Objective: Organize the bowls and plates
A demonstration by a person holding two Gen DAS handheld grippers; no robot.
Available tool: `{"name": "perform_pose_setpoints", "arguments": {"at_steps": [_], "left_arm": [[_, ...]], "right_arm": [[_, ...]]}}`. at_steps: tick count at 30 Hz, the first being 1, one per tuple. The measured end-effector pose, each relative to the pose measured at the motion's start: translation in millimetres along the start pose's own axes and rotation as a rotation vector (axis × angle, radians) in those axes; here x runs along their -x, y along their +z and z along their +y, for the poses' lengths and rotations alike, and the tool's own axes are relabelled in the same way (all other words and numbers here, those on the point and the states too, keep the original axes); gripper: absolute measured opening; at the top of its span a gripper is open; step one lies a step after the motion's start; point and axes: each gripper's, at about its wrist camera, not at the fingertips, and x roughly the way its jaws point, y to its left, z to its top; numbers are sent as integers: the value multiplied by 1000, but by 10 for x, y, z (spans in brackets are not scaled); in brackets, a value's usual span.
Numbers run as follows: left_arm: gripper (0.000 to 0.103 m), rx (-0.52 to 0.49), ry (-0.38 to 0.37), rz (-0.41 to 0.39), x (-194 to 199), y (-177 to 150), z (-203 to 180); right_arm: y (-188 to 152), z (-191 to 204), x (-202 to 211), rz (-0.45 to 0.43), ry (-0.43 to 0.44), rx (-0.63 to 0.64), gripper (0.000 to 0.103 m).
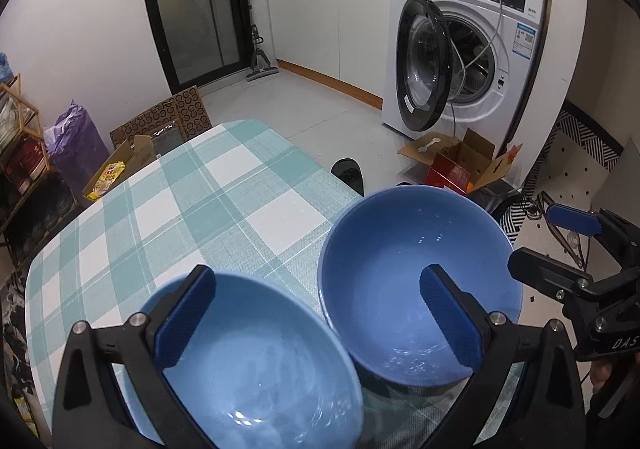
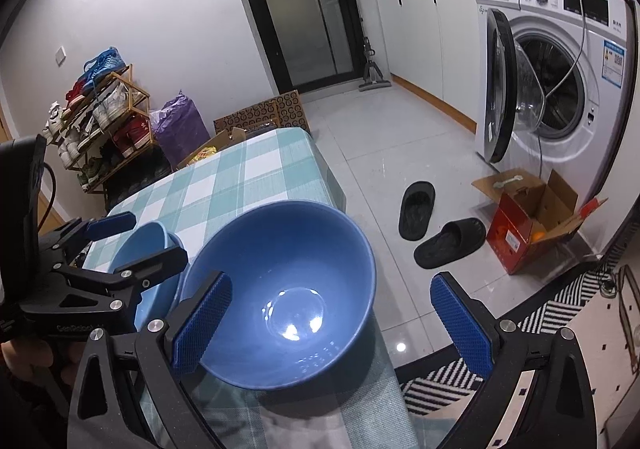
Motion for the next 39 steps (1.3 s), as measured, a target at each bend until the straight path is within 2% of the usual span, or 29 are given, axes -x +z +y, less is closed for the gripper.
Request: {"name": "perform_pose_setpoints", "arguments": {"at_steps": [10,17,22,24,26,33,39], "left_arm": [[100,-88,9,26,-203,129,-168],[89,-93,-5,72,-360,154,-169],[87,-105,-18,95,-438,138,-220],[76,-112,-31,107,-461,133,-245],[72,-120,-32,130,-495,122,-265],[63,-148,-31,162,-531,97,-301],[62,-173,-51,187,-580,95,-346]], "right_arm": [[-64,-115,-239,75,-7,-1,101],[-126,-118,-365,116,2,17,101],[-166,-69,-426,138,7,48,101],[-176,-57,-441,143,13,50,101],[-182,-46,-448,145,15,55,101],[-207,-14,-478,161,23,75,101],[-226,-6,-490,169,26,80,101]]}}
